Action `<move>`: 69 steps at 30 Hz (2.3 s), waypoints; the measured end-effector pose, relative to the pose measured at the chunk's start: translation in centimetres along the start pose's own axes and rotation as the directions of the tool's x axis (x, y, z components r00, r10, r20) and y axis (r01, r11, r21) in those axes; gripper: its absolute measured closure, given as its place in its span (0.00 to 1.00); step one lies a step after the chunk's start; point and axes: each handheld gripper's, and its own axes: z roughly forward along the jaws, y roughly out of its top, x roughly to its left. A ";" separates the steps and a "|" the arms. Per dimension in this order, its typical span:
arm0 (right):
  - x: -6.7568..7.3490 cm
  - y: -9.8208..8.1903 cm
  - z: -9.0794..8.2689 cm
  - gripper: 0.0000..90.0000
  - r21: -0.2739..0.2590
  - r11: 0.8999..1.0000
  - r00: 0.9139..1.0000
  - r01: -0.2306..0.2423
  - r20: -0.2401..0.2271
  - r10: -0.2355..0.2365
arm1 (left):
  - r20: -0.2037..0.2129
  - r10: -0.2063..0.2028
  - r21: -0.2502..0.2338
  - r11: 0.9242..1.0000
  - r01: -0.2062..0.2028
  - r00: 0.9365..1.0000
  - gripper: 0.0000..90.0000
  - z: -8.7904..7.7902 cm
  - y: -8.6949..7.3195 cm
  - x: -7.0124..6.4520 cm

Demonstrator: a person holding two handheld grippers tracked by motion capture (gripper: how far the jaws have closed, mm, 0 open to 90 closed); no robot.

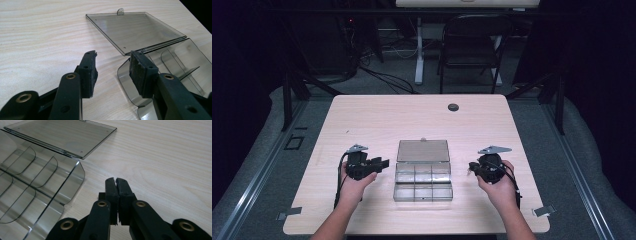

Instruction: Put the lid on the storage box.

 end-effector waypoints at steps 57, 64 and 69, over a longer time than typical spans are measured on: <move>14.6 3.7 3.8 0.99 0.009 0.958 0.933 0.285 -0.231 -0.275 | -0.001 0.004 -0.007 1.000 -0.004 1.000 0.64 -0.1 0.0 -0.1; 15.0 3.2 4.8 0.99 0.025 0.955 0.931 0.294 -0.234 -0.281 | -0.001 0.005 -0.008 1.000 -0.005 1.000 0.64 -0.1 0.1 -0.1; 15.3 2.7 5.6 0.99 0.030 0.953 0.930 0.301 -0.233 -0.286 | -0.001 0.004 -0.008 1.000 -0.004 1.000 0.64 -0.1 0.1 0.0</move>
